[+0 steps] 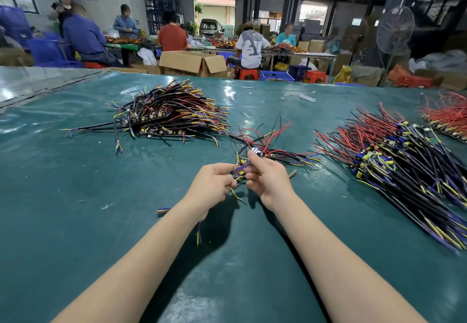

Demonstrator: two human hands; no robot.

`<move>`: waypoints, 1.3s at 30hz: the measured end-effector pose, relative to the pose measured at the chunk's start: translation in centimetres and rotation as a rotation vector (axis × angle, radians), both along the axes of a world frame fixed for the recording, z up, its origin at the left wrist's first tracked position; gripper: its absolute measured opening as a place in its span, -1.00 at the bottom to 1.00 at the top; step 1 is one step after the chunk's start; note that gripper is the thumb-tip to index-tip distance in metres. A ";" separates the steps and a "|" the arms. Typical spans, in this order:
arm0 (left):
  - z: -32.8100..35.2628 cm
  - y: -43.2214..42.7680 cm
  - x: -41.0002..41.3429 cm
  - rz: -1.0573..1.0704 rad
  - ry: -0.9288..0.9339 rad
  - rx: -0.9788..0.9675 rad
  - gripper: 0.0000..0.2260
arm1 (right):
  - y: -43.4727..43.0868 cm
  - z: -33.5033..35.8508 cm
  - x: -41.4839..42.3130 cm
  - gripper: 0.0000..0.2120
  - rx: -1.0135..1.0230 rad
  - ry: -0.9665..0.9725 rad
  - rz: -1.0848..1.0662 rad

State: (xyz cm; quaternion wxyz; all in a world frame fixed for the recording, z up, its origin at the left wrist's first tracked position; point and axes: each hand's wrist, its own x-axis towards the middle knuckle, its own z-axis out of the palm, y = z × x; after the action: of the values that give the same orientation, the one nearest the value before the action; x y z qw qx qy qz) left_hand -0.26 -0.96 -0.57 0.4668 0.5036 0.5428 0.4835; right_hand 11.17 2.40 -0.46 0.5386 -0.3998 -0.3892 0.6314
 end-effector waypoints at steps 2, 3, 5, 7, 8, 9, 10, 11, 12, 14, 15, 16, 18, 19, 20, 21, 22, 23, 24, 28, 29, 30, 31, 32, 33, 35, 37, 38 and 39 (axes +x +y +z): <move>-0.1 0.1 -0.1 0.044 0.127 0.028 -0.64 | -0.1 0.1 0.0 -0.83 -0.016 0.060 0.076; -0.2 0.1 -0.1 0.068 0.177 0.045 -0.64 | -0.2 0.2 0.0 -0.82 -0.024 0.086 0.106; -0.4 0.1 0.0 0.105 0.251 0.097 -0.68 | -0.3 0.3 -0.1 -0.82 -0.037 0.095 0.141; -0.6 0.2 0.1 0.117 0.286 0.147 -0.74 | -0.4 0.2 -0.2 -0.83 -0.038 0.073 0.150; -0.7 0.3 0.1 0.118 0.286 0.156 -0.78 | -0.3 0.2 -0.2 -0.84 -0.032 0.057 0.147; -0.8 0.3 0.1 0.121 0.282 0.153 -0.82 | -0.3 0.1 -0.2 -0.83 -0.020 0.035 0.141; -0.9 0.3 0.1 0.126 0.278 0.146 -0.85 | -0.3 0.1 -0.3 -0.83 -0.002 0.014 0.134; -1.0 0.4 0.0 0.130 0.278 0.142 -0.86 | -0.3 0.0 -0.3 -0.82 0.020 -0.002 0.126; -1.0 0.4 0.0 0.132 0.290 0.144 -0.85 | -0.3 0.0 -0.4 -0.81 0.045 -0.009 0.117; -0.9 0.5 0.1 0.128 0.320 0.155 -0.83 | -0.3 -0.2 -0.5 -0.81 0.087 -0.016 0.094; -0.8 0.5 0.1 0.126 0.311 0.158 -0.82 | -0.3 -0.2 -0.6 -0.81 0.101 -0.020 0.085; -0.8 0.4 0.2 0.123 0.276 0.155 -0.80 | -0.3 -0.2 -0.7 -0.81 0.112 -0.016 0.080; -0.7 0.4 0.3 0.109 0.144 0.125 -0.79 | -0.3 -0.3 -0.8 -0.80 0.127 0.021 0.074; -0.6 0.4 0.3 0.101 0.068 0.100 -0.79 | -0.3 -0.3 -0.9 -0.80 0.130 0.038 0.063; -0.5 0.3 0.3 0.094 0.001 0.074 -0.79 | -0.4 -0.3 -1.0 -0.80 0.130 0.046 0.051; -0.5 0.3 0.3 0.089 -0.049 0.052 -0.80 | -0.4 -0.3 -1.0 -0.80 0.130 0.047 0.040; -0.4 0.3 0.3 0.085 -0.085 0.036 -0.80 | -0.4 -0.3 -1.1 -0.80 0.126 0.048 0.033; -0.3 0.2 0.3 0.084 -0.116 0.025 -0.80 | -0.5 -0.3 -1.0 -0.80 0.118 0.048 0.030; -0.3 0.2 0.3 0.085 -0.151 0.012 -0.81 | -0.5 -0.2 -1.0 -0.81 0.106 0.046 0.030; 0.2 0.1 0.1 0.061 -0.331 -0.100 -0.84 | -0.5 -0.1 -0.9 -0.84 0.073 0.023 0.012; 0.3 0.1 0.0 0.047 -0.370 -0.131 -0.84 | -0.5 -0.1 -0.9 -0.83 0.079 0.011 0.003; 0.4 0.0 -0.1 0.037 -0.396 -0.156 -0.84 | -0.5 -0.1 -1.0 -0.83 0.086 -0.004 -0.001; 0.5 0.0 -0.1 0.035 -0.407 -0.176 -0.84 | -0.5 -0.2 -1.0 -0.82 0.094 -0.025 0.000; 0.6 0.0 -0.2 0.041 -0.410 -0.189 -0.83 | -0.6 -0.2 -1.1 -0.82 0.106 -0.049 0.005; 0.7 0.0 -0.2 0.052 -0.413 -0.197 -0.81 | -0.6 -0.2 -1.1 -0.81 0.125 -0.083 0.010; 0.7 0.2 -0.3 0.084 -0.405 -0.183 -0.79 | -0.7 -0.3 -1.2 -0.80 0.190 -0.193 0.022; 0.6 0.3 -0.5 0.115 -0.376 -0.139 -0.78 | -0.7 -0.3 -1.3 -0.80 0.245 -0.262 0.038; 0.6 0.3 -0.7 0.122 -0.372 -0.116 -0.77 | -0.8 -0.3 -1.4 -0.79 0.246 -0.257 0.049; 0.6 0.3 -0.8 0.122 -0.378 -0.103 -0.76 | -0.8 -0.3 -1.4 -0.79 0.233 -0.232 0.062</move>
State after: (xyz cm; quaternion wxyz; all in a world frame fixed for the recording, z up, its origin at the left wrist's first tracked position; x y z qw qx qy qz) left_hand -1.10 -0.67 0.04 0.5552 0.3458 0.4991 0.5684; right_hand 9.77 1.61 -0.73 0.5132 -0.3926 -0.5314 0.5479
